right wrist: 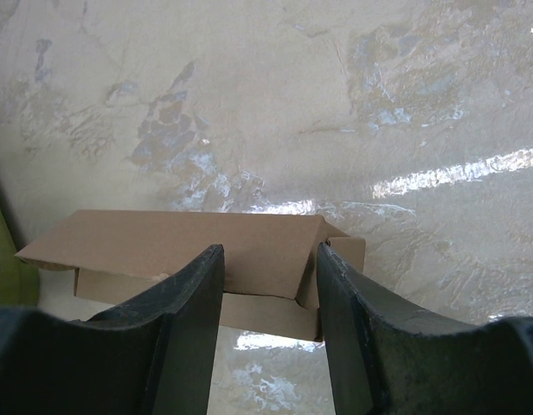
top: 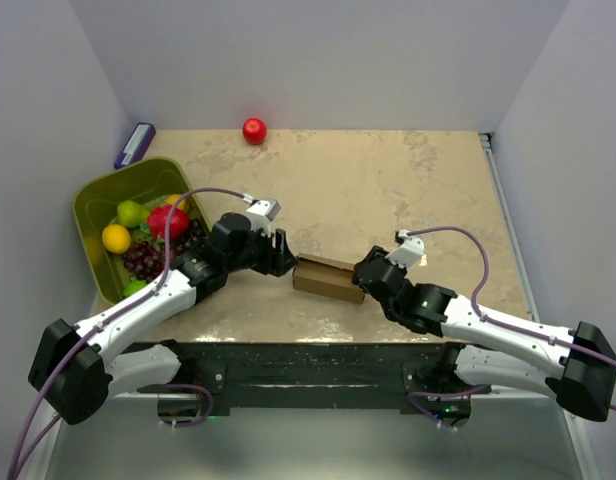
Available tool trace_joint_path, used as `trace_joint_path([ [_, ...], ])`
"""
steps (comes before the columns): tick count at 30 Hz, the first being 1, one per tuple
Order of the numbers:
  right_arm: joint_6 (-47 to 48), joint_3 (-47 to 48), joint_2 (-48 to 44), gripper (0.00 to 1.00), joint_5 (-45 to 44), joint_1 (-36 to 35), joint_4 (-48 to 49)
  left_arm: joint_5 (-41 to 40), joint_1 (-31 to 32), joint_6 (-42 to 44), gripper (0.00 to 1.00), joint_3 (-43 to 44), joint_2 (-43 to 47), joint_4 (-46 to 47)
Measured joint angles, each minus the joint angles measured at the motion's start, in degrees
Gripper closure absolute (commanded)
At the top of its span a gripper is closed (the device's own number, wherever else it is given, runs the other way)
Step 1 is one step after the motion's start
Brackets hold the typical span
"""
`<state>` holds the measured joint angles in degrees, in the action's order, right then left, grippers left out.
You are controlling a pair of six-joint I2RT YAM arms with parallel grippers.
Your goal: Fold the paper box
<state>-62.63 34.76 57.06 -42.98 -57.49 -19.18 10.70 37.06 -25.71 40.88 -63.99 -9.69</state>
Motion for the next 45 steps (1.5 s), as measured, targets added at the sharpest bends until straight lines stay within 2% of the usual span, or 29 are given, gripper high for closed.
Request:
trace_joint_path([
  [13,0.0,-0.1,-0.2,0.50,-0.1,-0.2,-0.1,2.0,-2.6,-2.9,0.50,0.9,-10.4,12.3],
  [23,0.1,-0.3,-0.2,0.48,-0.5,-0.3,-0.2,2.0,-2.6,-3.7,0.54,-2.1,-10.9,15.9],
  [28,0.3,-0.3,-0.2,0.43,-0.4,-0.3,-0.6,2.3,-2.6,-4.2,0.55,-5.1,-9.4,18.1],
  [33,0.8,-0.3,-0.3,0.31,-0.4,-0.3,-1.2,2.4,-2.6,-4.9,0.57,-7.5,-7.9,19.7],
  [39,2.8,-0.2,-2.8,0.23,1.2,-0.3,-3.8,2.5,-2.6,-5.3,0.59,-9.6,-6.8,21.7],
  [42,4.5,0.7,-3.8,0.25,2.8,0.1,-4.9,2.5,-2.6,-5.4,0.59,-10.8,-6.1,22.8],
  [45,6.4,1.9,-3.8,0.33,5.9,2.6,-5.2,2.5,-2.6,-5.8,0.60,-12.0,-5.4,23.6],
])
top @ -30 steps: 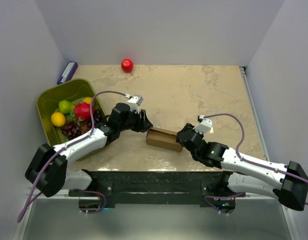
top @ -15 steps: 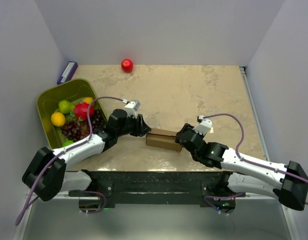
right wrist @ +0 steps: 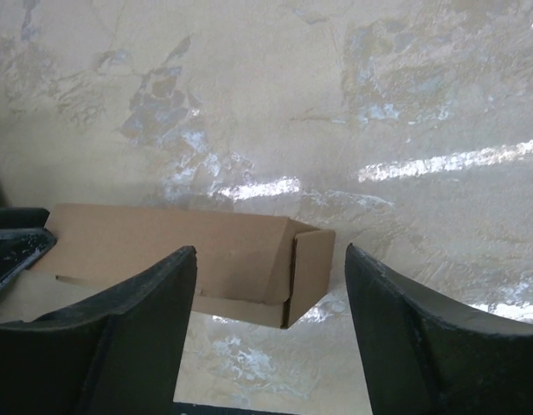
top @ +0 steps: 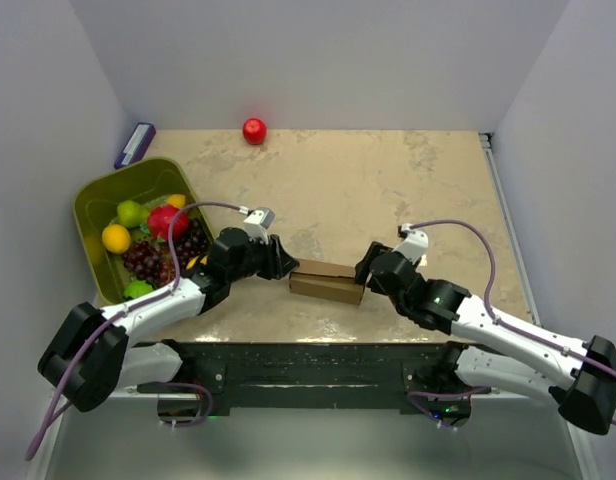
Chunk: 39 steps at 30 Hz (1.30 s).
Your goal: Fold the paper box
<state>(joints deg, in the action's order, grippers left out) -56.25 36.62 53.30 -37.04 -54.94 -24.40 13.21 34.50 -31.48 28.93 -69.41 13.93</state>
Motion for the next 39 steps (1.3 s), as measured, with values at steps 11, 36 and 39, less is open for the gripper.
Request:
trace_joint_path([
  [11,1.5,-0.1,-5.4,0.40,8.4,6.0,0.0,-0.1,0.0,-0.6,0.60,-1.4,1.2,0.5],
  [36,-2.3,-8.7,-5.0,0.57,14.5,6.2,3.8,0.1,0.0,-1.0,0.60,-3.7,2.1,0.6],
  [39,-2.9,-9.7,-5.9,0.57,14.8,6.2,4.9,0.1,0.0,-1.0,0.60,-4.2,2.5,0.7],
])
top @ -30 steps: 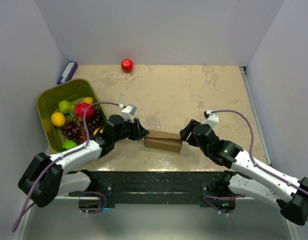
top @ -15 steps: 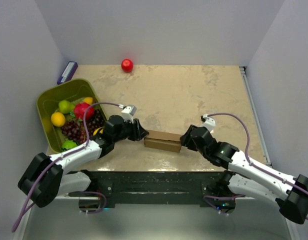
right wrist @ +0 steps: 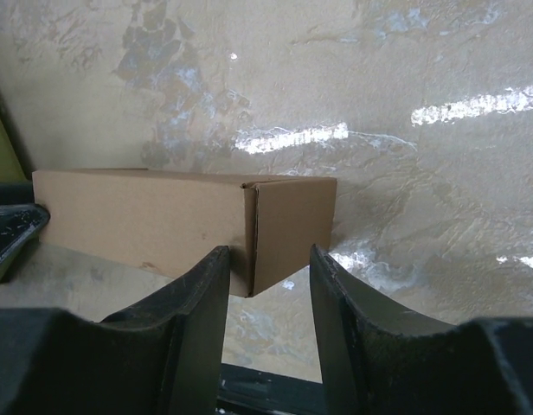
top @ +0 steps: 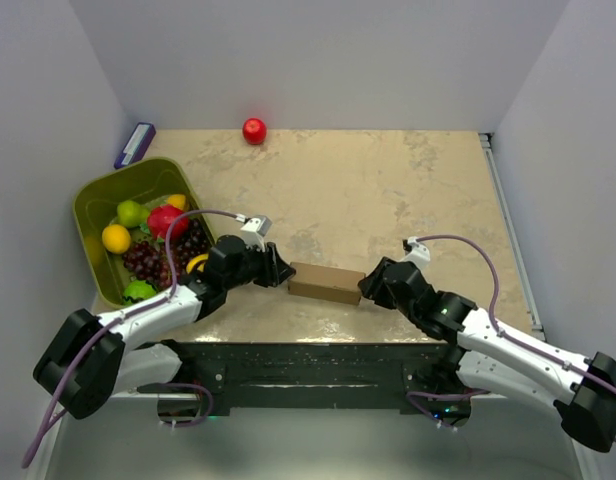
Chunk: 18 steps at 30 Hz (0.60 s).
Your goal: Fold the paper box
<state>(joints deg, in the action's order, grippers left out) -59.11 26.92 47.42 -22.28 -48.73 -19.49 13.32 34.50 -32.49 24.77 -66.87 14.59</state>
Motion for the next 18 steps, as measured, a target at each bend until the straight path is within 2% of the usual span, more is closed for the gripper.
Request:
trace_joint_path([
  [11,1.4,1.9,0.9,0.50,0.3,0.0,-1.9,-0.2,0.0,0.1,0.48,1.0,1.5,-4.0],
  [18,2.7,4.1,0.9,0.50,0.3,0.0,-3.9,-0.2,0.0,-0.1,0.47,1.5,4.5,-6.9],
])
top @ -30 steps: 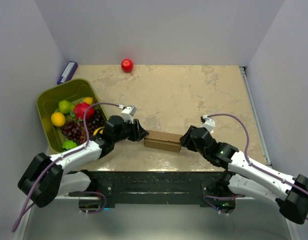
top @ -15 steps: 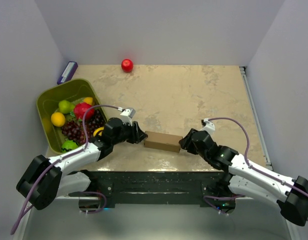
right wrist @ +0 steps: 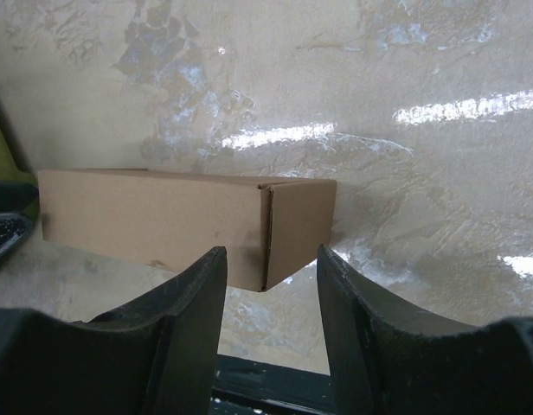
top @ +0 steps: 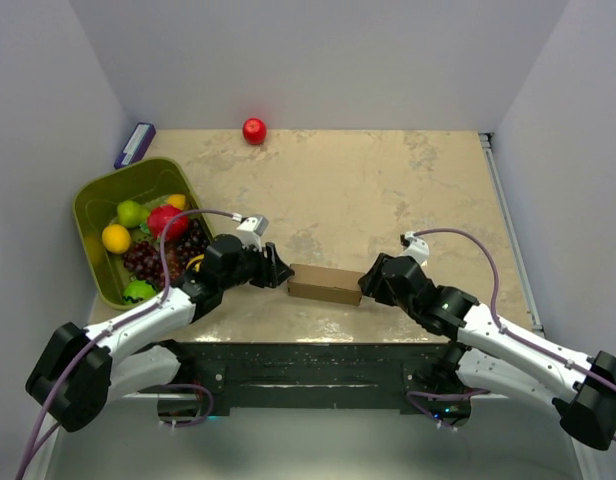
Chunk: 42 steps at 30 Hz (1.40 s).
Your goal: Fold the paper box
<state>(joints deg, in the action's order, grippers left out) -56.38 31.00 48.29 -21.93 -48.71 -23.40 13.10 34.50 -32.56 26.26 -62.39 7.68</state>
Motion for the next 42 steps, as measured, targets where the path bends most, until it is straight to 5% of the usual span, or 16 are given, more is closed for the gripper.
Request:
trace_joint_path([
  [25,0.9,-0.7,1.4,0.50,1.1,1.0,0.4,0.9,0.0,0.0,0.50,-1.7,-0.2,0.5],
  [42,3.1,-1.3,5.4,0.53,12.1,8.6,10.6,4.6,0.0,-4.3,0.55,-1.8,-6.0,8.4],
])
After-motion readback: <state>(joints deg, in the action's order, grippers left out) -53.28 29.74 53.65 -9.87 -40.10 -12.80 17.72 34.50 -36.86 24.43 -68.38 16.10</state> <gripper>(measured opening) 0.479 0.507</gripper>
